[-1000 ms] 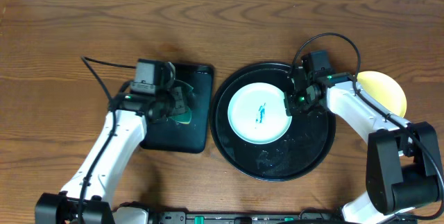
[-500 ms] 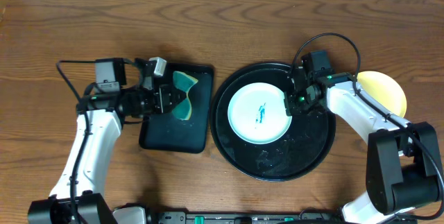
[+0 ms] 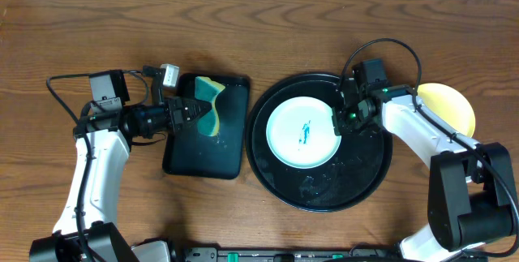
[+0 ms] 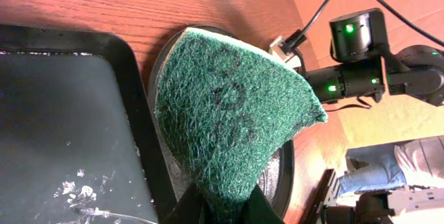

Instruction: Clean dirty plates on tray and stack at the side

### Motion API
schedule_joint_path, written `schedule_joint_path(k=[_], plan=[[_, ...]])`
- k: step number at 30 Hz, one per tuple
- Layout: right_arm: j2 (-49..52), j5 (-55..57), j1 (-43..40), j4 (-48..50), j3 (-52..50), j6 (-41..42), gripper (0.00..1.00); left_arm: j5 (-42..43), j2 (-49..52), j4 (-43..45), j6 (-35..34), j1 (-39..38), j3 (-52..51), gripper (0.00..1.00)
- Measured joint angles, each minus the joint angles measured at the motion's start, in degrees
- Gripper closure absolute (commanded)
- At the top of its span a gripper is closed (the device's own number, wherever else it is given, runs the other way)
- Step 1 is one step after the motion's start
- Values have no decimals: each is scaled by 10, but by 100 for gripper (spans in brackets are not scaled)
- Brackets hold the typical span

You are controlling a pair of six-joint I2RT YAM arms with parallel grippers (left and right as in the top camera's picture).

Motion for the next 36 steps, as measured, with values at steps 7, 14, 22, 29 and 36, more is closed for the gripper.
schedule_joint_path(k=[7, 14, 22, 29, 36], plan=[[0, 0, 0, 0, 0, 0, 99, 8, 0, 0, 1, 0, 0, 93], [0, 0, 0, 0, 0, 0, 99, 8, 0, 0, 1, 0, 0, 92], [0, 0, 0, 1, 0, 0, 99, 8, 0, 0, 1, 0, 0, 93], [0, 0, 0, 2, 0, 0, 99, -83, 0, -23, -16, -16, 0, 92], [0, 0, 0, 4, 0, 0, 99, -369, 0, -30, -148, -108, 0, 93]])
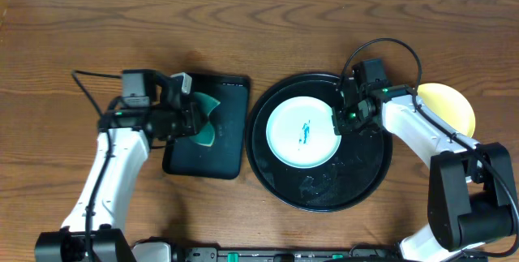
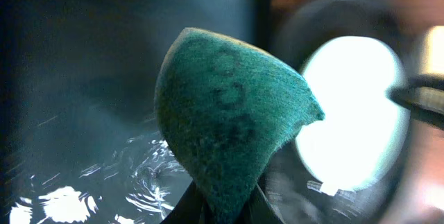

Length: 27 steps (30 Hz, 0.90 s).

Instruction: Clean dirty plates on tray and stack at the side

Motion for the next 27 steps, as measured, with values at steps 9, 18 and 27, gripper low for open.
schedule_joint_path(k=[9, 18, 27], plan=[[0, 0, 0, 0, 0, 0, 99, -219, 0, -2, -134, -107, 0, 92], [0, 0, 0, -2, 0, 0, 99, -259, 54, -92, -153, -161, 64, 92], [0, 0, 0, -27, 0, 0, 99, -209, 61, -18, -158, -291, 117, 92]])
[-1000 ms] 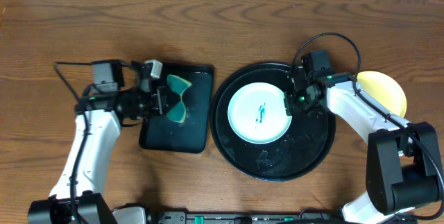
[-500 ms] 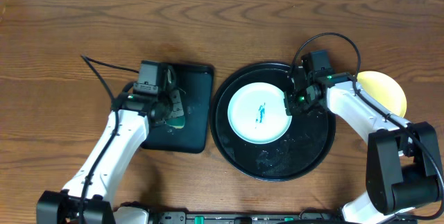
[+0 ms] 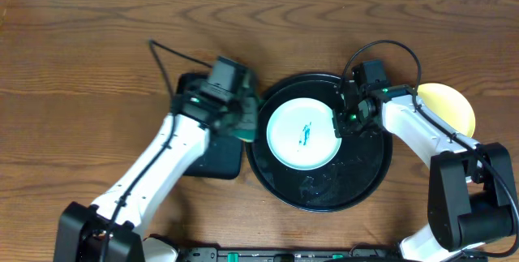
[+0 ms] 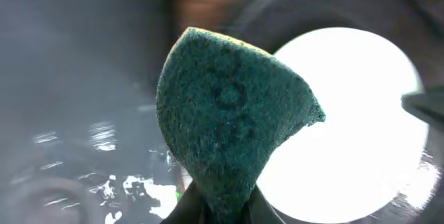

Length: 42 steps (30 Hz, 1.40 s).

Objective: Clean dirty plates on tray and stack at the side
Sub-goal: 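Move the sponge in the left gripper onto the pale green plate, then scrub the pale green plate with the sponge in the left gripper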

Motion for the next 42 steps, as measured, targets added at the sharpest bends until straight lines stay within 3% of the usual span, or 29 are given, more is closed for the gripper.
schedule_joint_path(k=[11, 20, 30, 36, 42], plan=[[-4, -5, 2, 41, -42, 5, 99, 18, 120, 134, -80, -132, 0, 92], [-7, -11, 2, 62, -51, 7, 99, 26, 205, 205, -143, -188, 0, 92], [-7, -11, 2, 64, -52, 7, 99, -20, 214, 150, -157, -185, 12, 91], [-7, -12, 3, 64, -52, 7, 99, -29, 214, 150, -185, -132, 12, 92], [-7, -14, 3, 64, -52, 7, 99, 24, 214, 149, -190, -101, 12, 92]])
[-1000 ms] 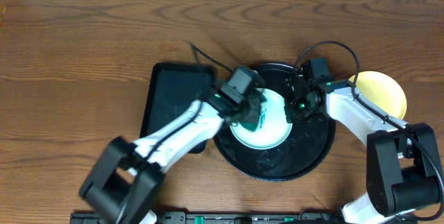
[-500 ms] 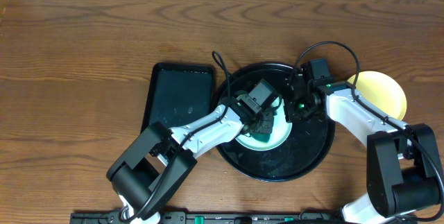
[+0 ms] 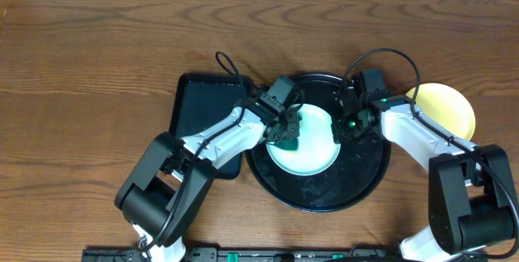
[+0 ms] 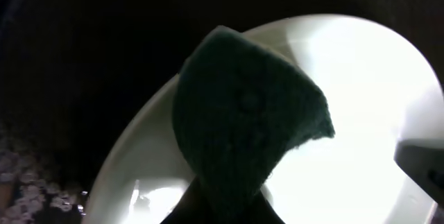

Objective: Clean dirty plates on tray and stack at the side
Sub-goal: 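Scrub the pale green plate with the sponge in the left gripper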

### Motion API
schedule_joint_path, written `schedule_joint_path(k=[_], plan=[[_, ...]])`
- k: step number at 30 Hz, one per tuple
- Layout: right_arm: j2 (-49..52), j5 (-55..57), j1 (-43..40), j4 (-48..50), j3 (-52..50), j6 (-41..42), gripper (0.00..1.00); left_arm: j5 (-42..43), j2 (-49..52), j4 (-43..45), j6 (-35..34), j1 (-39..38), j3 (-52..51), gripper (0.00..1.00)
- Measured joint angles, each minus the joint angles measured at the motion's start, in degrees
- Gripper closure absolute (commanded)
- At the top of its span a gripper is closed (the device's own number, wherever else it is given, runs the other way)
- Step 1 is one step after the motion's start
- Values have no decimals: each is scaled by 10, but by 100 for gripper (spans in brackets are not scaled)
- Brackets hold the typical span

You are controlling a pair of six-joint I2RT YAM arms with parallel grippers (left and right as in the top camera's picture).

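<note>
A white plate (image 3: 316, 144) lies in the round black tray (image 3: 324, 191). My left gripper (image 3: 285, 126) is shut on a green sponge (image 3: 290, 136) and holds it on the plate's left half. In the left wrist view the dark sponge (image 4: 243, 113) covers part of the bright plate (image 4: 361, 92), and the left gripper (image 4: 225, 209) pinches its lower end. My right gripper (image 3: 344, 122) sits at the plate's right rim, shut on it; one of its fingers (image 4: 420, 163) shows at the plate's edge. Any mark on the plate is hidden under the sponge.
A rectangular black tray (image 3: 199, 112) with wet specks lies left of the round one, under my left arm. A yellow plate (image 3: 444, 106) rests on the wooden table at the right, beside my right arm.
My left gripper has moved right with the sponge, from the round tray's left rim onto the white plate, covering the blue mark. The right gripper has stayed at the plate's rim.
The left gripper first held the sponge over the rectangular tray's left side. It was then farther right over that tray, later at the round tray's left rim, and now on the white plate. The right gripper has stayed at the plate's right rim throughout.
</note>
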Motion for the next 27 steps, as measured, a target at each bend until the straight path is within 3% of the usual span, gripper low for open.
schedule_joint_path(k=[9, 14, 27], plan=[[0, 0, 0, 0, 0, 0, 99, 78, 3, -12, 54, -48, 0, 92], [0, 0, 0, 0, 0, 0, 99, 72, 3, -13, 69, -68, 0, 92], [0, -2, 0, 1, 0, 0, 99, 7, 6, 43, 38, 21, 0, 92]])
